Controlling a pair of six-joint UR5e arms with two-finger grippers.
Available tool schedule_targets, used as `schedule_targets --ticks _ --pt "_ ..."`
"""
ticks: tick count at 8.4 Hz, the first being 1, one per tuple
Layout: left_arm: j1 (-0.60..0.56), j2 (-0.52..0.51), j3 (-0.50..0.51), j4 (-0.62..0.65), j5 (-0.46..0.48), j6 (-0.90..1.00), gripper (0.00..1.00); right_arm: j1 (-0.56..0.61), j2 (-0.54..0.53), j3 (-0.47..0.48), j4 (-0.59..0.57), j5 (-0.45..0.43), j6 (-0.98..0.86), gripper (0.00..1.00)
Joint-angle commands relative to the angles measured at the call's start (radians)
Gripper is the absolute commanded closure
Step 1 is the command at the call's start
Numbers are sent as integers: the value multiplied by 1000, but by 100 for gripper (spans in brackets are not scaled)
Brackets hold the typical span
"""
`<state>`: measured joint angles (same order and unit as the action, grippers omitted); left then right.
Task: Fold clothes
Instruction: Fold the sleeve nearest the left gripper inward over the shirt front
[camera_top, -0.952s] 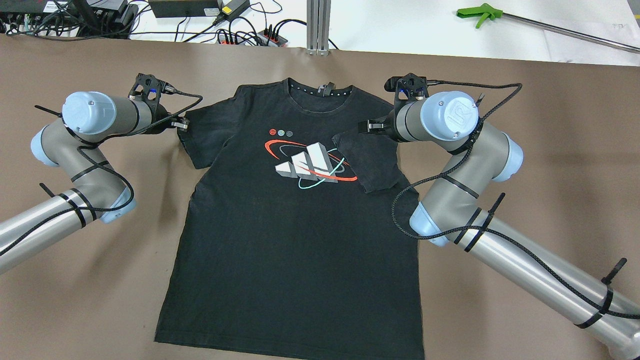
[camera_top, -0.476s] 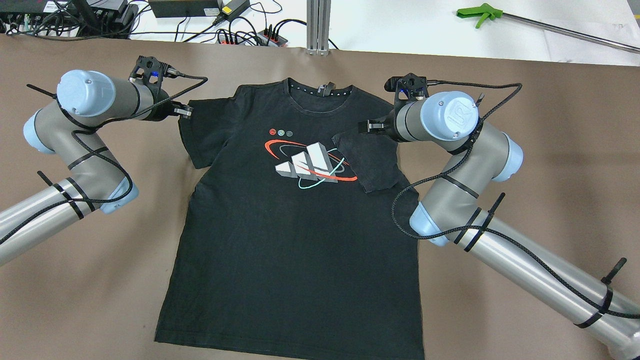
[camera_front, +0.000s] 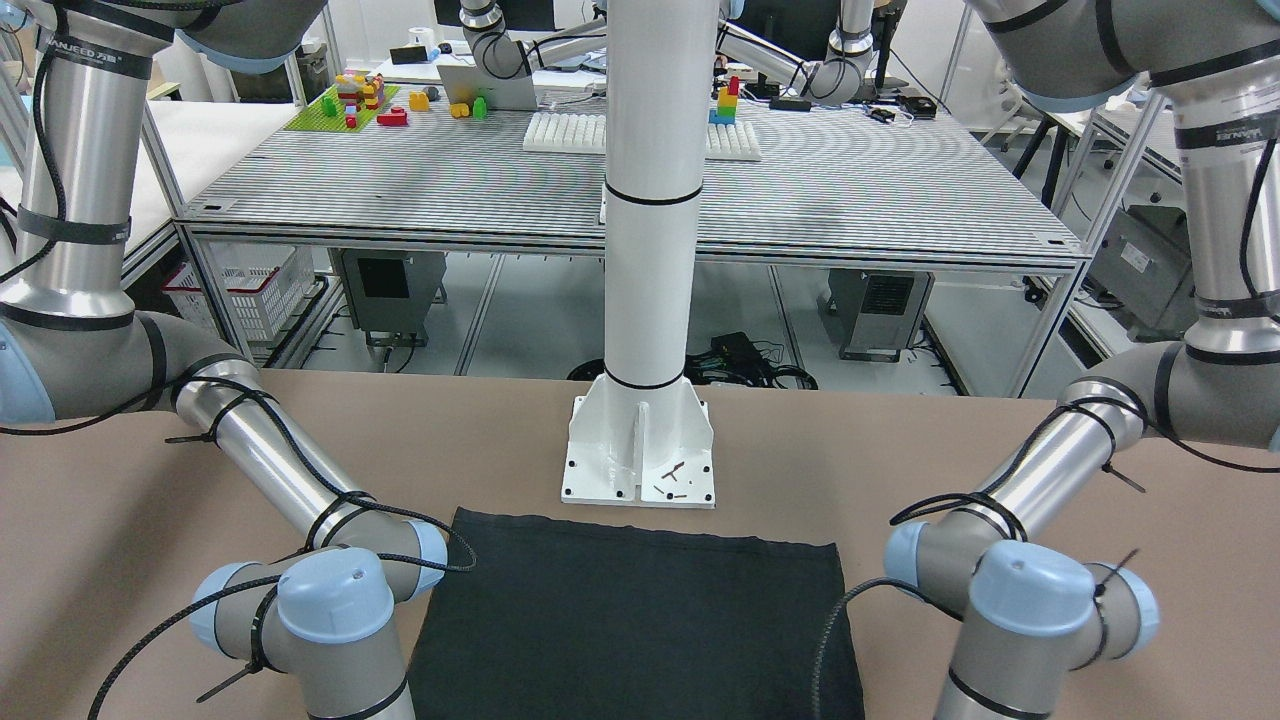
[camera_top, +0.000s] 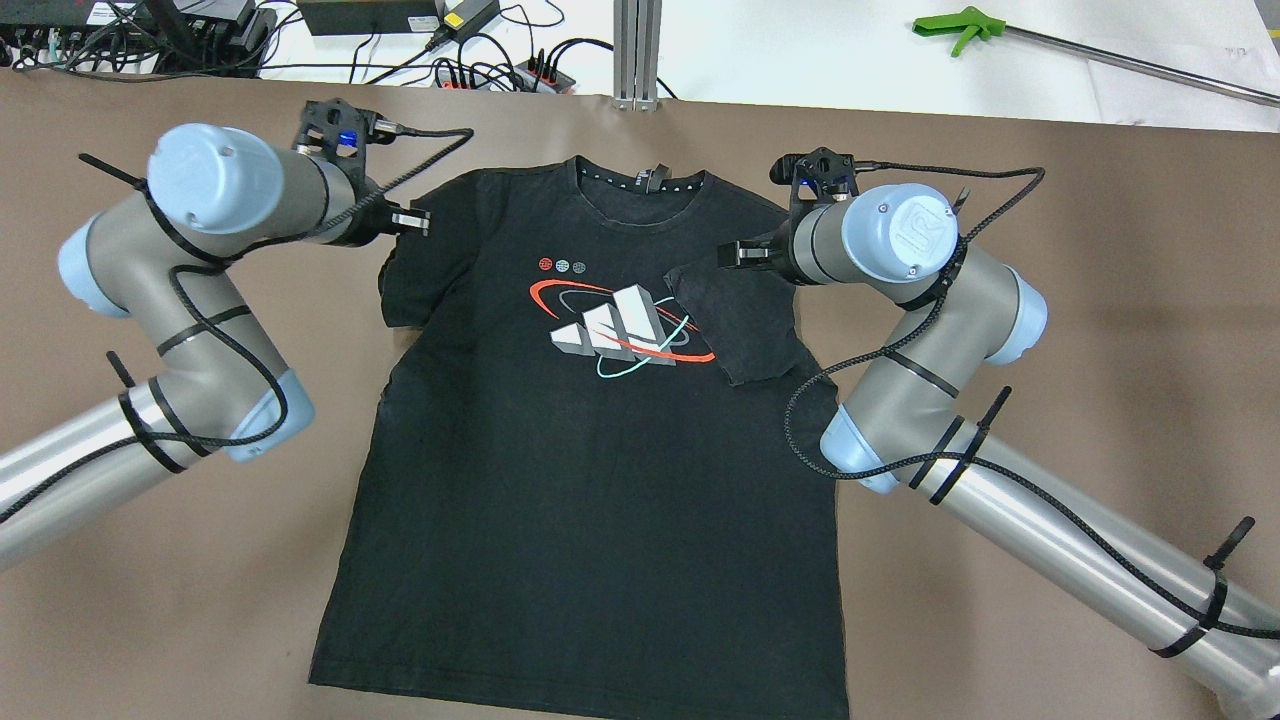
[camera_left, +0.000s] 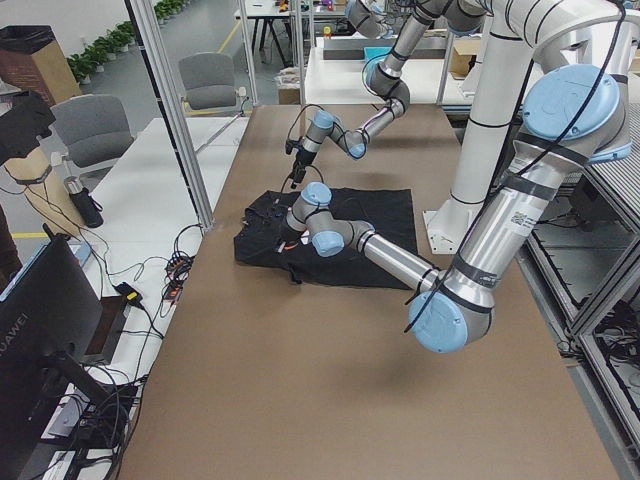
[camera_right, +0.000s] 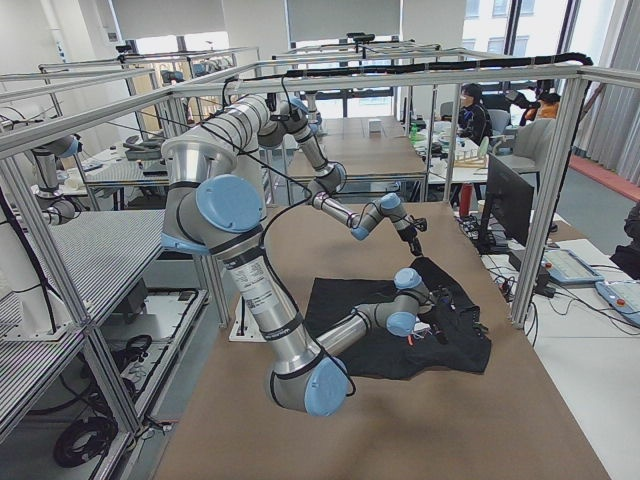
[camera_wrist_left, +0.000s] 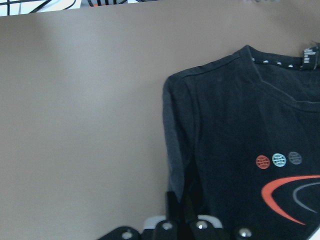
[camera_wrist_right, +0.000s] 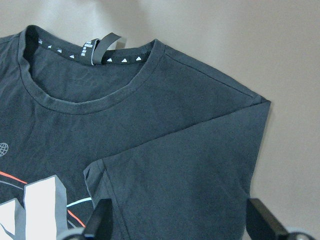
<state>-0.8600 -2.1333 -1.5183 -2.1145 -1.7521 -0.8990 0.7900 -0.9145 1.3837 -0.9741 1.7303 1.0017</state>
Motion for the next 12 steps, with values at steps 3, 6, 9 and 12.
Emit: schedule_targets --ticks 3,6,9,12 --pt "176 -297 227 100 219 -202 100 0 -9 0 2 0 0 6" --pt "179 -349 313 99 238 -212 100 0 -14 0 2 0 0 6" --pt "179 -346 311 91 238 -205 92 0 -15 -2 2 0 0 6" --pt "176 -347 311 90 237 -201 80 0 -15 -2 2 0 0 6"
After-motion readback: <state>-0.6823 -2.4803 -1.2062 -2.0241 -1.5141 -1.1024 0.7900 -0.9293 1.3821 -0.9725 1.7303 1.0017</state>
